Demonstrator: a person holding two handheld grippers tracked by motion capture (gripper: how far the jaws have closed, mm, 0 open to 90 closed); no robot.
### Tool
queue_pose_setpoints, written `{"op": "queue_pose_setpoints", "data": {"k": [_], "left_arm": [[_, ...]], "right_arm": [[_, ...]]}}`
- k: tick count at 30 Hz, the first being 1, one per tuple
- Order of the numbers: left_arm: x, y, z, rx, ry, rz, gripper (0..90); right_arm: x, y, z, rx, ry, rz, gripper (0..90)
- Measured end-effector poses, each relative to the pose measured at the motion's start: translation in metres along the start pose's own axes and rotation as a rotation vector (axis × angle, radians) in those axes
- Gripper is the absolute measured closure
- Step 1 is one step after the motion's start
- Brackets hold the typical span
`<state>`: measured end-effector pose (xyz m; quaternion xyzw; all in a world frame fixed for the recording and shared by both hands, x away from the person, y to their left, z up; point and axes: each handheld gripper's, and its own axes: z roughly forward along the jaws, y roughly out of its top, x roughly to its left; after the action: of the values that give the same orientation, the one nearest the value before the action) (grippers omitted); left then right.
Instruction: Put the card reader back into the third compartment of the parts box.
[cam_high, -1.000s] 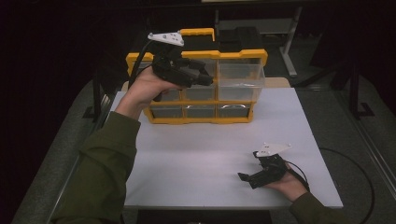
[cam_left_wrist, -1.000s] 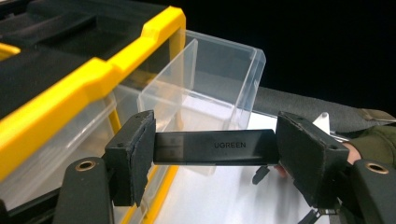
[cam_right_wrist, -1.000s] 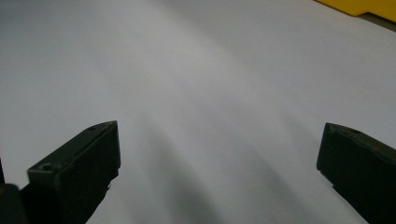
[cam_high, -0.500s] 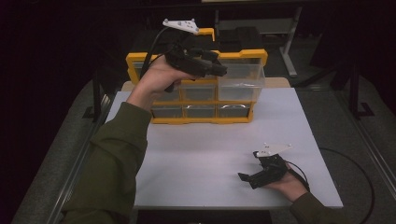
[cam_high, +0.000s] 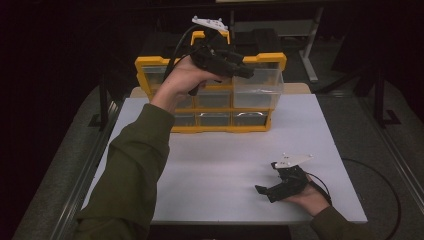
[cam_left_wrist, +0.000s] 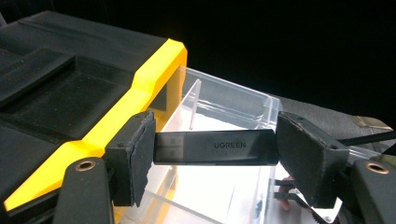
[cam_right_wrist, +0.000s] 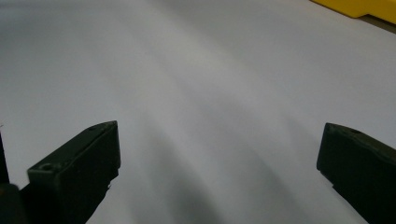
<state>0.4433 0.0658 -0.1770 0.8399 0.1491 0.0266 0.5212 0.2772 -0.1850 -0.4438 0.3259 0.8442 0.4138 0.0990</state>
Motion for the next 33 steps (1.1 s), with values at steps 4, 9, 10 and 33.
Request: {"op": "queue_pose_setpoints", "data": {"k": [4,9,10,33], "left_arm": [[0.002,-0.002,0.008,0.018,-0.007,-0.008,30.2],[0.002,-0.002,0.012,0.007,-0.035,-0.006,30.1],[0.002,-0.002,0.012,0.01,-0.032,-0.004,30.1],[0.001,-0.012,-0.015,-0.018,-0.013,0.011,25.4]], "right_arm": [[0.0,0.0,0.0,0.001,0.0,-0.001,0.0],[0.0,0.0,0.0,0.0,0.001,0.002,0.0],[0.0,0.0,0.0,-0.001,0.001,0.003,0.0],[-0.002,-0.005,-0.002,-0.003,0.005,0.012,0.0]]}}
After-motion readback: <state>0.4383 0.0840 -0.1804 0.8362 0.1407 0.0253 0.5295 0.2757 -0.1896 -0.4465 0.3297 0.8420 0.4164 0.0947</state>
